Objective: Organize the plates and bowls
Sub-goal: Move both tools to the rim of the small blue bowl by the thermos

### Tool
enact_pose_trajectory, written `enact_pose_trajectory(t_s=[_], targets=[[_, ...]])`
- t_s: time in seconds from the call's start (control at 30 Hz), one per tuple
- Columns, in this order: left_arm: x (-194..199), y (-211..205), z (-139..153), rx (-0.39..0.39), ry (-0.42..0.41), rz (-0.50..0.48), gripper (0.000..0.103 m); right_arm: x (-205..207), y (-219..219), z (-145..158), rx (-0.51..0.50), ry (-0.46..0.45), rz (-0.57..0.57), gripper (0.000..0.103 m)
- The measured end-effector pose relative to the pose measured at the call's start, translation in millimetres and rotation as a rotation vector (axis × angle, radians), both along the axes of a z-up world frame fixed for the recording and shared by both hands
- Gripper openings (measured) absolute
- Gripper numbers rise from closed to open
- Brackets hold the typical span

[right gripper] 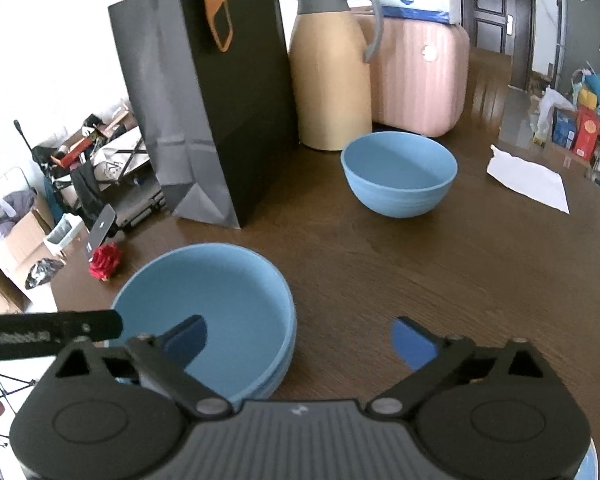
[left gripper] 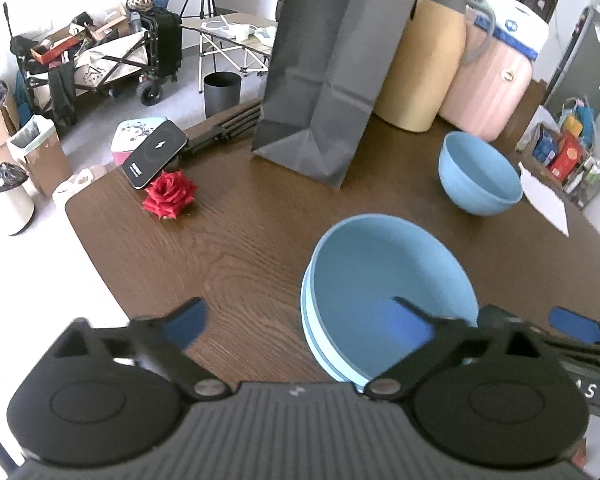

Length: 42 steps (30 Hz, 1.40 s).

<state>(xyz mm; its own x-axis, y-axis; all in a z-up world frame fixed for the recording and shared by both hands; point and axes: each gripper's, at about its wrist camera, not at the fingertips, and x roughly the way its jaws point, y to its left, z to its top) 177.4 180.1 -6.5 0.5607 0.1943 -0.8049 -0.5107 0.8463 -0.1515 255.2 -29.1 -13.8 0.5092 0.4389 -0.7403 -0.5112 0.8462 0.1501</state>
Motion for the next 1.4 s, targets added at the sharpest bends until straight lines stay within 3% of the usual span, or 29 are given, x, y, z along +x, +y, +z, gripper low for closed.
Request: enact_pose_trajectory(t_s=[0.67,1.4], targets=[[17,-23,22,-0.008,-0.025,-0.051,0.103,14,-46,19,0.002,-0.001,-0.083,0.103],[88,-67,60,-0.022,-0.058,-0.126,0.103,62,-89,60,0.028,-0.022,-0.156,0.103]])
